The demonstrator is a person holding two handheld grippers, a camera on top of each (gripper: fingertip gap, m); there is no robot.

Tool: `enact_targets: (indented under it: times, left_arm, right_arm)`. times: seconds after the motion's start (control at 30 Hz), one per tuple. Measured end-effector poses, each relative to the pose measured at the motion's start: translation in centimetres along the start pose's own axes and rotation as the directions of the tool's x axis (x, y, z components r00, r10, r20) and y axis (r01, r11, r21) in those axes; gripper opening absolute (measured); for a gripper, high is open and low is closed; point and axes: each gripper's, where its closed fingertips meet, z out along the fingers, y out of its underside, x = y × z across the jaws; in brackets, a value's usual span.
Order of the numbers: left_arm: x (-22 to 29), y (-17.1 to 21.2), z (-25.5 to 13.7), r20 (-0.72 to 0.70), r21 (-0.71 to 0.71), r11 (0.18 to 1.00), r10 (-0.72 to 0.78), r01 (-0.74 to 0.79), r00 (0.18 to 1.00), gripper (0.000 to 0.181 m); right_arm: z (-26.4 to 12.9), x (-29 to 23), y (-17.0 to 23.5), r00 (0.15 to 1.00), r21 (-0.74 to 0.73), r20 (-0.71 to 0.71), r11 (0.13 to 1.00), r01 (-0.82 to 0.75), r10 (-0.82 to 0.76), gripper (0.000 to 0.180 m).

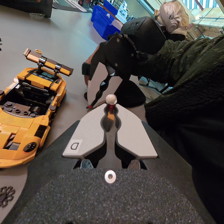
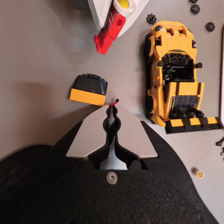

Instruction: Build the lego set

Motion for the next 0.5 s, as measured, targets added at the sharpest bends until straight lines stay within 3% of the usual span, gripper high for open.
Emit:
enact_targets:
  times: [0.13,0.2,0.37,0.5]
  left_arm:
    - [-0.1,0.1,0.1,0.002,-0.005,1.000,-0.002,0.002,1.000,0.008]
    - [-0.1,0.3,0.2,0.003,-0.013,1.000,-0.001,0.001,1.000,0.008]
    - [0.0,0.6,0.5,0.002,-0.031,1.000,0.005,-0.005,1.000,0.008]
    - [0.0,1.0,0.7,0.010,-0.053,0.998,0.015,-0.014,1.000,0.008]
  right_arm:
    - [-1.9,-1.7,-0.4,0.993,0.061,0.078,0.994,-0.091,0.086,0.003]
    - [-3.1,-3.6,-0.5,0.971,0.058,0.192,0.986,-0.154,0.140,0.003]
    - [-4.5,-10.3,-0.2,0.816,-0.093,0.526,0.970,-0.225,0.239,0.003]
    - [-3.5,-12.2,0.8,0.739,-0.215,0.609,0.957,-0.197,0.289,0.003]
